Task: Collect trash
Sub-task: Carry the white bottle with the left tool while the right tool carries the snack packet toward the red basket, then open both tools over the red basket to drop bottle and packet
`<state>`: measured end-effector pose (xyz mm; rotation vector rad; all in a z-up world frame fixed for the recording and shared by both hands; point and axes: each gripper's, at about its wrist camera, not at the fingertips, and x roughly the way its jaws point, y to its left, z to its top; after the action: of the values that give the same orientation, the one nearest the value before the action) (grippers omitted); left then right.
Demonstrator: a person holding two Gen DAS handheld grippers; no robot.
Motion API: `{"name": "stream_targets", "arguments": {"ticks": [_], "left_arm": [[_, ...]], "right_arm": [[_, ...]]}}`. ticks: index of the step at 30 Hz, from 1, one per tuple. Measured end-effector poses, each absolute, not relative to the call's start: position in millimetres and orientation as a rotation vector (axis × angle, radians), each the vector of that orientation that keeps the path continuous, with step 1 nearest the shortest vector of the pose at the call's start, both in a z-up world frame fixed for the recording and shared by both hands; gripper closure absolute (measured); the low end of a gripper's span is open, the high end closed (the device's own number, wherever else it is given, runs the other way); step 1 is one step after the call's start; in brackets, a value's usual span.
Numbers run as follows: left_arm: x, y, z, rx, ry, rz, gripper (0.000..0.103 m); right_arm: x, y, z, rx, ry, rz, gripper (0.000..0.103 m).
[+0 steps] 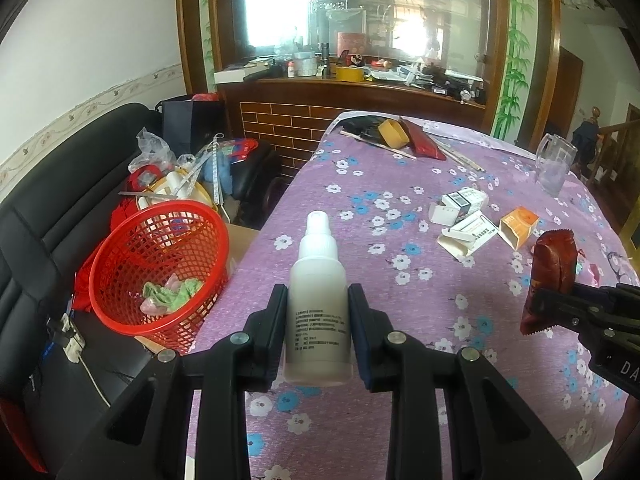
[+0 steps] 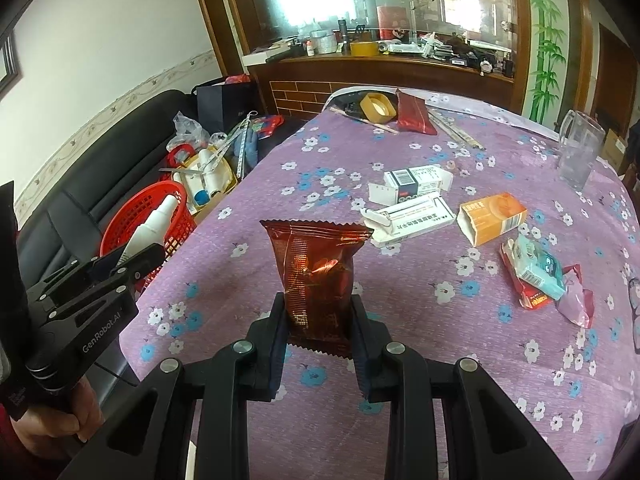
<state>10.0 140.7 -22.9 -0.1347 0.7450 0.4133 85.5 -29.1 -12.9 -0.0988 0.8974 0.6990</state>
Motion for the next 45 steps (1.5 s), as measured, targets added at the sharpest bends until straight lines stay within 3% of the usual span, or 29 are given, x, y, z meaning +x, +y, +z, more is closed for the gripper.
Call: {"name": "stream_targets", "arguments": {"ticks": [45], "left_arm": [[-37.3, 240.6, -21.8, -0.294, 0.685, 0.562, 0.074]], "right_arm": [[77.4, 74.6, 5.1, -0.202, 0.946, 0.837, 0.072]]}}
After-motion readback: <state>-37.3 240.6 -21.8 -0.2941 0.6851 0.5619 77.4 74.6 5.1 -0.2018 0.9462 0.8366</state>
